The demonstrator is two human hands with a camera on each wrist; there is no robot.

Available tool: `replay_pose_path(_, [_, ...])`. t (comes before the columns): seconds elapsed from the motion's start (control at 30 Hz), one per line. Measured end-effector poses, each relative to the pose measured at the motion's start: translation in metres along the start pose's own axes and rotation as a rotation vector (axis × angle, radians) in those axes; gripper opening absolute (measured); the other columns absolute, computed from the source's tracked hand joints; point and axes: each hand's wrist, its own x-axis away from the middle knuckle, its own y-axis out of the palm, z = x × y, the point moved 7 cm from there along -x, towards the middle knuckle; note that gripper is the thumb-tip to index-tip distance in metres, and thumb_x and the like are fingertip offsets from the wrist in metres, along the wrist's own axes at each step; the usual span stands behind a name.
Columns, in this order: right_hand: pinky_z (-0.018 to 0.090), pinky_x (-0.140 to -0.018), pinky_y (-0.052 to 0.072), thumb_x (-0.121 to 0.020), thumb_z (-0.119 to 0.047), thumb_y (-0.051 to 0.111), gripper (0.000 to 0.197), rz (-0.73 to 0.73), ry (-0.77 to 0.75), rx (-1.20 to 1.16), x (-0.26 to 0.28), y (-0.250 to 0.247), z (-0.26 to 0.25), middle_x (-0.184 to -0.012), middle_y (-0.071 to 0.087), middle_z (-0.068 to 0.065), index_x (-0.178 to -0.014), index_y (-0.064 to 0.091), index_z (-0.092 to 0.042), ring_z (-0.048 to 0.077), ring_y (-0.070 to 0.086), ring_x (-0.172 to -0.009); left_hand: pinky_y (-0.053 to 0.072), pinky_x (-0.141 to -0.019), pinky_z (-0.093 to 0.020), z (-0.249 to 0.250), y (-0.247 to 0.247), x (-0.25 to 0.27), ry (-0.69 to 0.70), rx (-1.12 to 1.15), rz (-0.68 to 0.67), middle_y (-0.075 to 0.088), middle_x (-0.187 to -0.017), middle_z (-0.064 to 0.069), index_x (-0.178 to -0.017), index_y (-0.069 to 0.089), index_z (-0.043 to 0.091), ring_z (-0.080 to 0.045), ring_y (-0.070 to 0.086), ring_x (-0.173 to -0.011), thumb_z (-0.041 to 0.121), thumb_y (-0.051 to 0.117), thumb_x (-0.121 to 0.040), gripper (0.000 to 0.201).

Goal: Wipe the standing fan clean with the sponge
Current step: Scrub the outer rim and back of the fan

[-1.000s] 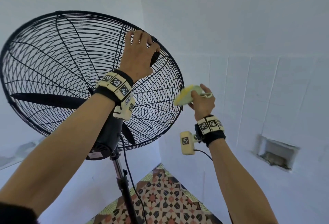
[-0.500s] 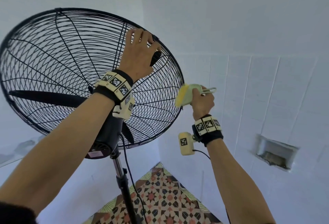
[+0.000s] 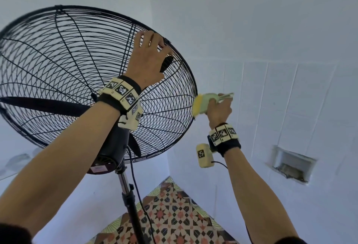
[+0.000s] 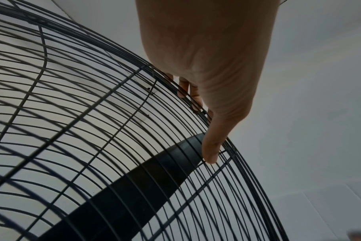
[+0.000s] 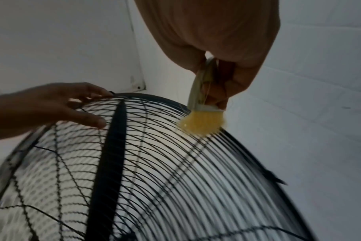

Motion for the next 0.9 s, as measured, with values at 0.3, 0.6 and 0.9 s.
replay_pose_path(0.3, [0.016,-0.077,0.056,-0.101,-0.006,0.052,0.028,-0.009,-0.292,-0.004,0.007,0.022,-0.081,-0.109,0.062,0.004,-0.128,0.048,-0.005,0.021,0.064,-0.088,0.017,-0.121,-0.056,0.002,0.001,0.001,0.025,0.022,0.025,0.051,-0.13,-0.013,-0.129,0.063,0.02,-0.038,0.039,-0.134,0.03,0.092,-0.066,0.07])
replay_pose_path(0.6, [0.011,-0.057,0.051,-0.105,-0.015,0.05,0.019,-0.067,-0.546,0.014,0.022,0.03,-0.107,-0.102,0.069,0.002,-0.123,0.044,-0.017,0.014,0.067,-0.068,0.016,-0.122,-0.056,0.0,0.005,-0.001,0.005,0.033,0.014,0.051,-0.132,-0.013,-0.131,0.063,0.018,-0.038,0.038,-0.135,0.029,0.091,-0.066,0.071])
replay_pose_path(0.9, [0.029,-0.073,0.047,-0.102,-0.011,0.052,0.033,-0.122,-0.296,0.343,0.01,0.017,-0.02,-0.112,0.07,0.02,-0.132,0.044,-0.002,0.039,0.07,-0.095,0.016,-0.123,-0.057,-0.002,0.005,0.001,0.021,0.038,0.015,0.05,-0.134,-0.014,-0.131,0.063,0.02,-0.04,0.036,-0.137,0.028,0.089,-0.068,0.069])
